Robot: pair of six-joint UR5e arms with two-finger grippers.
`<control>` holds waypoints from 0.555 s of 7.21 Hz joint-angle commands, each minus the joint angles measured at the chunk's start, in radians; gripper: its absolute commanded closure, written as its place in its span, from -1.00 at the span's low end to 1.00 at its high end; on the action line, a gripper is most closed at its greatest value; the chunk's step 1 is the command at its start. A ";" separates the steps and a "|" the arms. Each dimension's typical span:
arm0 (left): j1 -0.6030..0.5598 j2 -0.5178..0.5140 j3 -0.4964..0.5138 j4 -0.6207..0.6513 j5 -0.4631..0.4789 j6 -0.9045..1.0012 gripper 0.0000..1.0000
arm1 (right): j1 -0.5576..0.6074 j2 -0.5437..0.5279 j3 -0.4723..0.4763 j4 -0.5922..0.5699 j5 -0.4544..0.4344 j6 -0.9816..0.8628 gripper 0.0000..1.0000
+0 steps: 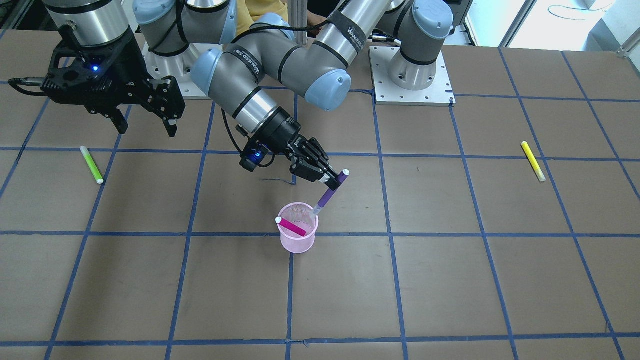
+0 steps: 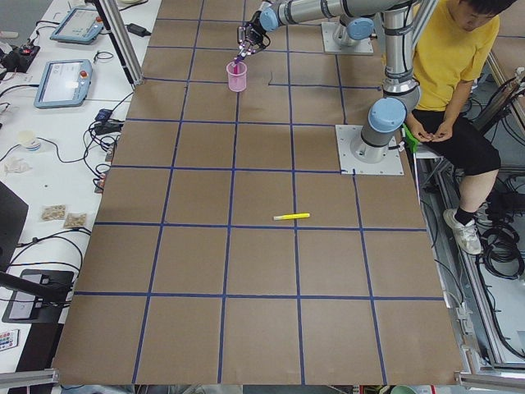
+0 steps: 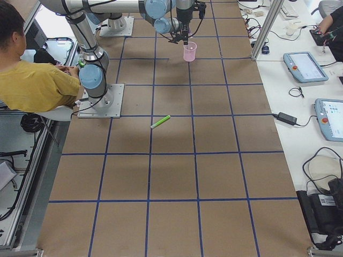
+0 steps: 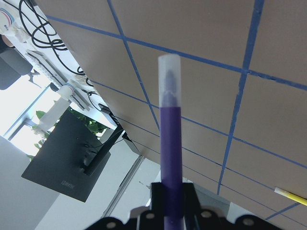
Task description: Insert purple and pink pens into pink cup
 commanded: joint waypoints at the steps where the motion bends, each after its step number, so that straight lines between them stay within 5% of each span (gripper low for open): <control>1: -0.015 -0.018 0.004 0.005 0.002 0.000 1.00 | 0.000 0.007 -0.006 -0.001 0.000 0.000 -0.73; 4: -0.017 -0.065 0.007 0.054 0.001 0.000 1.00 | -0.006 0.008 -0.012 -0.006 0.009 -0.032 -0.78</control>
